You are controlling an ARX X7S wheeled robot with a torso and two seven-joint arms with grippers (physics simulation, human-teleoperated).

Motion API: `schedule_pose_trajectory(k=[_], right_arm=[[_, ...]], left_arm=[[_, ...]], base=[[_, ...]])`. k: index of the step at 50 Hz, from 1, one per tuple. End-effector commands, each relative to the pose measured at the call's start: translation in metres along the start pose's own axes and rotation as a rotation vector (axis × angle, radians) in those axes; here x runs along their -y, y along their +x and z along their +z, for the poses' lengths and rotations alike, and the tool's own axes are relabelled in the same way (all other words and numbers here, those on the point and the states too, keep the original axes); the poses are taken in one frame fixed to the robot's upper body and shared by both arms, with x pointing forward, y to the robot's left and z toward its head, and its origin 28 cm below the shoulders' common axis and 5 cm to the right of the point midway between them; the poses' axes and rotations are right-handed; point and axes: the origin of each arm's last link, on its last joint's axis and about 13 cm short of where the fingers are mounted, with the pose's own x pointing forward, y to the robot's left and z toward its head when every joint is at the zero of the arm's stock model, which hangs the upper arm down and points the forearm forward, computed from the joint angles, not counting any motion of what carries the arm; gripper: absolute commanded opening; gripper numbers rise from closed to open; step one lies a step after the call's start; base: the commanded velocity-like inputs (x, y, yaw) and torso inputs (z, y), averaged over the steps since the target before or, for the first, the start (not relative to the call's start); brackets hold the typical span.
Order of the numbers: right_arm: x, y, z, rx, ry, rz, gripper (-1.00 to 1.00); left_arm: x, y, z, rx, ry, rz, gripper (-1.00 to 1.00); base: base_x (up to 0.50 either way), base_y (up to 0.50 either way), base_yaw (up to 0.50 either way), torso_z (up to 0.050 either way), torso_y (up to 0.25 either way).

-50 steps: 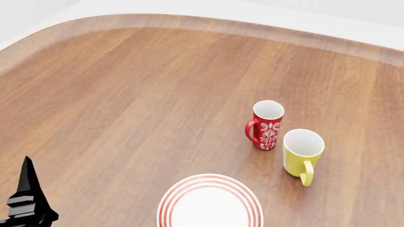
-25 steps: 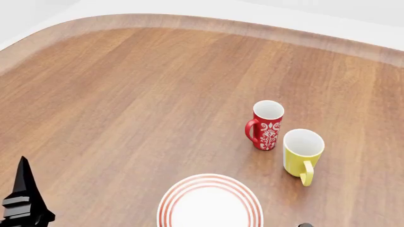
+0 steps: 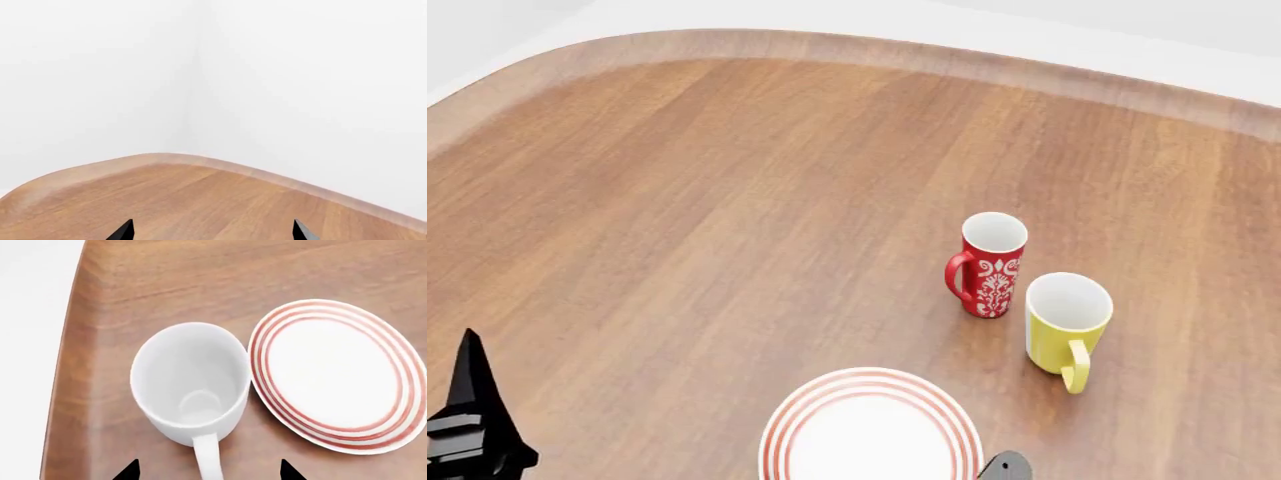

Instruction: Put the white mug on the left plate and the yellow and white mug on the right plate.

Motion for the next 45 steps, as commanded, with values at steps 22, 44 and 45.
schedule_pose_trajectory(k=[22,44,45], right_arm=[[0.005,0.016,-0.006,-0.11,0.001,0.049,1.0],[0.013,0.031,-0.008,-0.096,0.026,0.054,1.0],[0.013,0.032,-0.009,-0.098,0.025,0.056,1.0]], left_arm=[[0.0,-0.001,0.004,0.003,-0.012,0.006,1.0],[-0.001,-0.005,0.008,0.02,-0.014,0.005,1.0],[-0.001,-0.005,0.008,0.021,-0.014,0.004,1.0]], base=[[0.0,0.0,0.0,0.0,0.0],[0.0,0.0,0.0,0.0,0.0],[0.0,0.0,0.0,0.0,0.0]])
